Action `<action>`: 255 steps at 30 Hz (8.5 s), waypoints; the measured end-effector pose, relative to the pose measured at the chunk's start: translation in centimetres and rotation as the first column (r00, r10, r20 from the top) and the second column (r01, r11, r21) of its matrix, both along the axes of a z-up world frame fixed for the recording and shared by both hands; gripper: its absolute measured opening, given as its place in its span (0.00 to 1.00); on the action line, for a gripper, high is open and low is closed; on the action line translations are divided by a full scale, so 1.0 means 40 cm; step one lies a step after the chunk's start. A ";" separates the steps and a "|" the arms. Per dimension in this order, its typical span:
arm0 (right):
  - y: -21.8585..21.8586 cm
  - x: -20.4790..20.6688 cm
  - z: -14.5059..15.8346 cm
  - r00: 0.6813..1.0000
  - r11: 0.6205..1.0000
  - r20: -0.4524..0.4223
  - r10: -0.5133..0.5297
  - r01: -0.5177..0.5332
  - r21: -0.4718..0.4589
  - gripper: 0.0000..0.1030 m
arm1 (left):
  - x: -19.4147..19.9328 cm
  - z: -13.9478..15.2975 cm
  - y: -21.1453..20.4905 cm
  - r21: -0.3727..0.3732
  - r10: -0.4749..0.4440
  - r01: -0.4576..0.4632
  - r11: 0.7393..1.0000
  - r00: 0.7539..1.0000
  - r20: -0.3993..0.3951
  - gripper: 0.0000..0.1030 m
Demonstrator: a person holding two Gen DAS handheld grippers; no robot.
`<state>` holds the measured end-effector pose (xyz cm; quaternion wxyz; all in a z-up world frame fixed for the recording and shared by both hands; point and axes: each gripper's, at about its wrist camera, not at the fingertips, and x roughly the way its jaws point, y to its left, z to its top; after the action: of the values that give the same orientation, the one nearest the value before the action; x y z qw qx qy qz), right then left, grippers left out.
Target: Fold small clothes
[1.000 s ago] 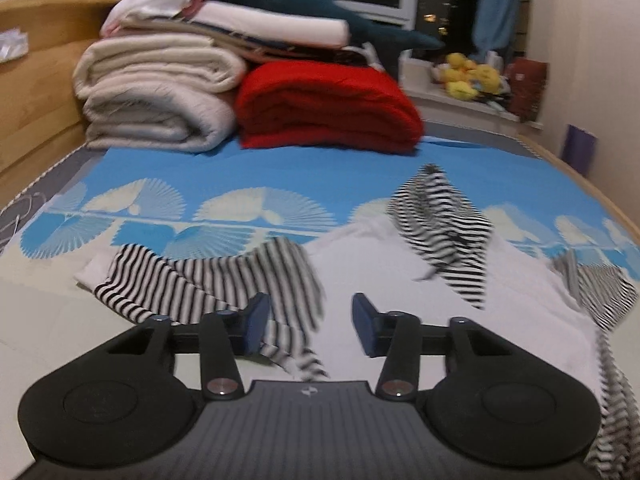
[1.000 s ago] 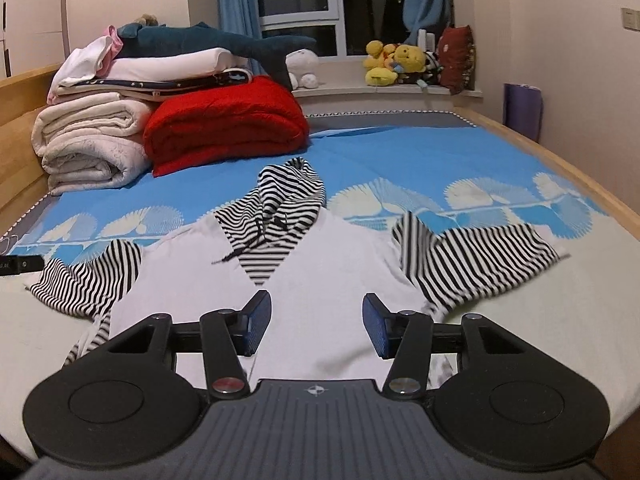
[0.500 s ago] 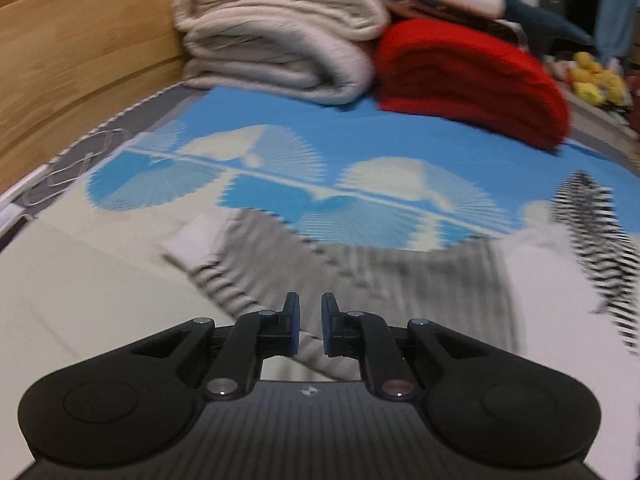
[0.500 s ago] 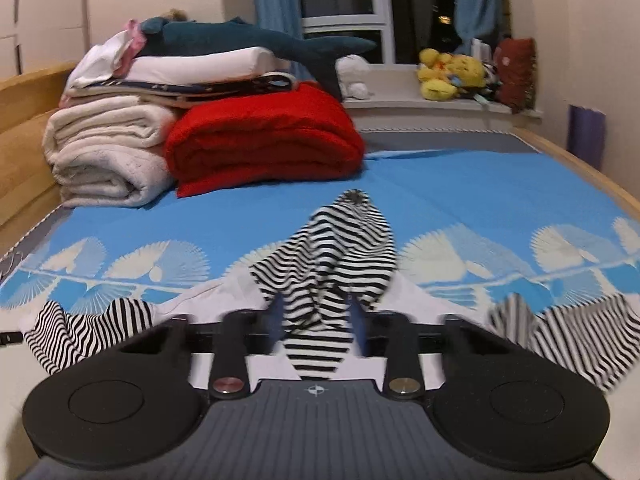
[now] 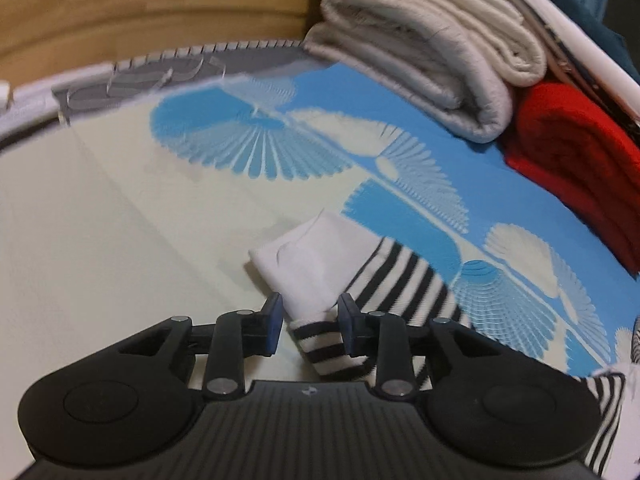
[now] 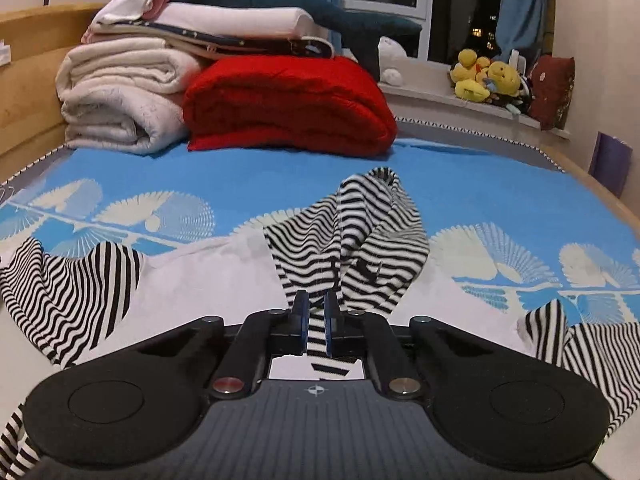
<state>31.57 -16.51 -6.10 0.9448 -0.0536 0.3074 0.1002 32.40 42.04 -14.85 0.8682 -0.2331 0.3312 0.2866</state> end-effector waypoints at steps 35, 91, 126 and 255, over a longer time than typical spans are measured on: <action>-0.297 0.104 -0.150 0.853 0.871 -0.474 -0.217 0.389 0.301 0.11 | 0.032 0.274 -0.807 0.004 -0.464 0.464 0.886 0.886 0.022 0.27; -0.319 0.108 -0.121 0.915 0.942 -0.340 -0.217 0.287 0.171 0.29 | 0.153 0.117 -0.767 -0.219 -0.588 0.556 0.802 0.800 -0.121 0.27; -0.683 0.016 -0.004 0.878 0.851 -0.198 -0.435 0.473 0.228 0.11 | 0.108 0.212 -1.058 -0.061 -0.721 0.726 0.685 0.663 -0.202 0.33; -0.435 0.110 -0.140 0.787 0.886 -0.476 -0.393 0.463 0.034 0.08 | 0.163 0.068 -0.763 -0.291 -0.522 0.454 0.842 0.823 -0.226 0.03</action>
<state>35.97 -33.92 -11.71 0.8449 0.1134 0.5159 -0.0844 38.91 11.51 -12.15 0.8208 -0.1910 0.5364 0.0458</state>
